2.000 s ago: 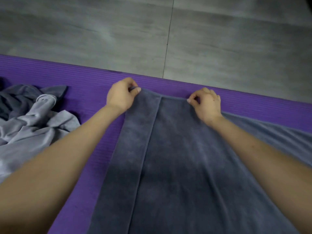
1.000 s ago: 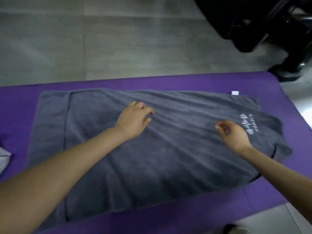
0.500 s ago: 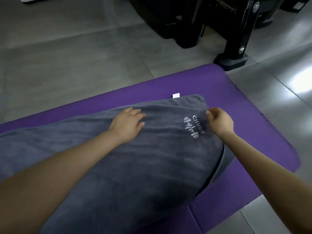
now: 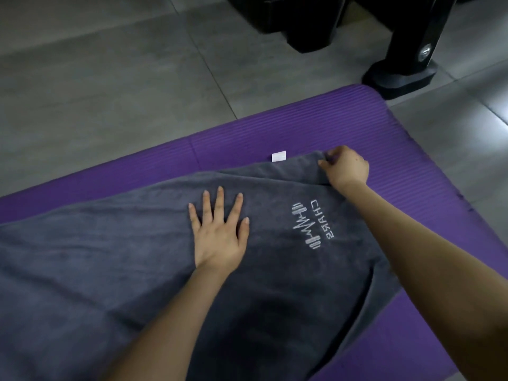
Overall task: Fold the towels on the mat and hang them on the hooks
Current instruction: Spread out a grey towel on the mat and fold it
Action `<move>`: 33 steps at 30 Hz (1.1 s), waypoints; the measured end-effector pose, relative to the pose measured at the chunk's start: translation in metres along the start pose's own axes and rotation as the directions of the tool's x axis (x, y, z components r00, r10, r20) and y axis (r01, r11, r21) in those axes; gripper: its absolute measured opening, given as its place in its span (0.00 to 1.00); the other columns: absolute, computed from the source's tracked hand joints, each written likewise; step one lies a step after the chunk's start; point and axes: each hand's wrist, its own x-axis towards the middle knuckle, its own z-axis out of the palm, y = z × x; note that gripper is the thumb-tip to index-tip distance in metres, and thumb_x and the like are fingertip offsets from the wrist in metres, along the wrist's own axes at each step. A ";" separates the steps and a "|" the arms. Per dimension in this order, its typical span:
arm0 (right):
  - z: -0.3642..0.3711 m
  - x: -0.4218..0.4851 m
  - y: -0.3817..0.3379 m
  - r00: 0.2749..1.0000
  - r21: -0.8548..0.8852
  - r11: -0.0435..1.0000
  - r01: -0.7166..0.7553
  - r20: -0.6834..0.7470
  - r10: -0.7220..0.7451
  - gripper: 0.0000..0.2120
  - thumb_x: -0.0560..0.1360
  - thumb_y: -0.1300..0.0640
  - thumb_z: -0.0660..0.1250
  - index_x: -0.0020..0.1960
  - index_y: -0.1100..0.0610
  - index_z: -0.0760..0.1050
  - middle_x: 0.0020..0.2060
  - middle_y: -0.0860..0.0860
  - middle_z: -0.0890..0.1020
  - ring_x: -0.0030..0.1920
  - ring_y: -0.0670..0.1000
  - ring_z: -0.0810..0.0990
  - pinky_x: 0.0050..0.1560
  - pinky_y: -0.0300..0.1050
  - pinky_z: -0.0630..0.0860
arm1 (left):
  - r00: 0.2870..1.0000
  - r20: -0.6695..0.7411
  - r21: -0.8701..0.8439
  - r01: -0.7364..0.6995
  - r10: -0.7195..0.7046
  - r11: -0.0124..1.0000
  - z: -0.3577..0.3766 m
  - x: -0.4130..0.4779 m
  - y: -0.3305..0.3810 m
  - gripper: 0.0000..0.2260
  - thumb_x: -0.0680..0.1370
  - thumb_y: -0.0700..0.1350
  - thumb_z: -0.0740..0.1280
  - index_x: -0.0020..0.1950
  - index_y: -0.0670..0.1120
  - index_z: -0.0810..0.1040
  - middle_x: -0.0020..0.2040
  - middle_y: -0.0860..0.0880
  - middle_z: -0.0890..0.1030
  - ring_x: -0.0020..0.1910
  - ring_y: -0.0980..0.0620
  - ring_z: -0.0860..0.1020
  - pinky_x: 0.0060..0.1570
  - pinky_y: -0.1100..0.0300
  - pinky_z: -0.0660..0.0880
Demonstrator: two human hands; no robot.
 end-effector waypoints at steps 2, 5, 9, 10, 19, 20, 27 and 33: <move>0.001 0.007 -0.003 0.999 0.115 0.993 -0.019 -0.033 0.023 0.09 0.75 0.50 0.66 0.49 0.54 0.77 0.49 0.55 0.82 0.55 0.59 0.77 0.62 0.53 0.68 | 1.000 -0.022 0.009 -0.013 0.013 1.000 0.002 0.001 -0.001 0.24 0.79 0.58 0.44 0.74 0.53 0.54 0.74 0.43 0.61 0.74 0.39 0.57 0.70 0.37 0.48; -0.002 0.022 -0.011 0.996 0.109 0.994 0.006 -0.086 0.003 0.09 0.77 0.51 0.62 0.46 0.55 0.77 0.48 0.56 0.82 0.54 0.60 0.77 0.62 0.51 0.67 | 1.000 -0.004 -0.004 -0.020 0.020 1.000 0.002 0.004 0.000 0.25 0.79 0.59 0.44 0.74 0.53 0.56 0.75 0.43 0.61 0.74 0.39 0.57 0.69 0.37 0.46; -0.015 0.044 -0.027 0.974 0.198 0.980 0.023 -0.225 0.022 0.08 0.78 0.54 0.60 0.49 0.57 0.76 0.50 0.55 0.82 0.54 0.58 0.77 0.60 0.50 0.68 | 0.998 0.059 0.052 0.018 -0.021 0.999 -0.006 0.021 0.000 0.27 0.75 0.62 0.33 0.74 0.58 0.40 0.78 0.48 0.44 0.76 0.43 0.42 0.69 0.37 0.36; -0.019 0.050 -0.031 0.970 0.250 0.968 0.000 -0.235 0.061 0.09 0.78 0.54 0.61 0.50 0.57 0.76 0.51 0.54 0.81 0.55 0.57 0.77 0.60 0.48 0.69 | 0.996 0.079 0.054 0.030 -0.034 0.998 -0.009 0.028 0.001 0.26 0.76 0.62 0.34 0.74 0.59 0.40 0.77 0.49 0.42 0.76 0.44 0.40 0.69 0.36 0.36; -0.033 0.023 -0.001 0.997 0.316 0.946 0.071 -0.032 -0.064 0.14 0.75 0.59 0.65 0.60 0.56 0.76 0.56 0.53 0.80 0.57 0.54 0.78 0.60 0.45 0.71 | 0.992 0.127 -0.039 0.001 0.004 0.999 -0.032 0.034 -0.002 0.23 0.81 0.56 0.49 0.76 0.56 0.52 0.78 0.47 0.49 0.76 0.41 0.46 0.73 0.43 0.44; -0.036 0.004 0.014 0.996 0.305 0.948 0.091 -0.020 -0.089 0.14 0.74 0.58 0.67 0.59 0.57 0.77 0.55 0.54 0.81 0.56 0.54 0.78 0.60 0.47 0.72 | 0.996 0.085 -0.074 -0.014 0.021 0.997 -0.033 0.027 -0.003 0.22 0.81 0.54 0.51 0.75 0.53 0.57 0.77 0.46 0.54 0.75 0.41 0.50 0.73 0.44 0.48; -0.049 -0.139 0.115 0.941 -0.054 0.944 0.325 0.120 -0.317 0.22 0.70 0.57 0.74 0.62 0.59 0.76 0.50 0.57 0.83 0.50 0.60 0.80 0.52 0.55 0.73 | 0.954 -0.181 -0.318 -0.288 0.240 0.903 -0.032 -0.047 0.018 0.16 0.76 0.49 0.57 0.50 0.45 0.83 0.45 0.47 0.80 0.45 0.46 0.77 0.45 0.58 0.74; -0.063 -0.160 0.164 0.846 -0.179 0.837 0.518 -0.038 -0.532 0.08 0.66 0.58 0.66 0.43 0.52 0.82 0.37 0.48 0.82 0.41 0.56 0.78 0.48 0.45 0.60 | 0.919 -0.079 -0.383 -0.387 0.387 0.839 -0.029 -0.117 0.016 0.14 0.76 0.50 0.57 0.48 0.47 0.82 0.39 0.52 0.76 0.40 0.53 0.74 0.39 0.59 0.74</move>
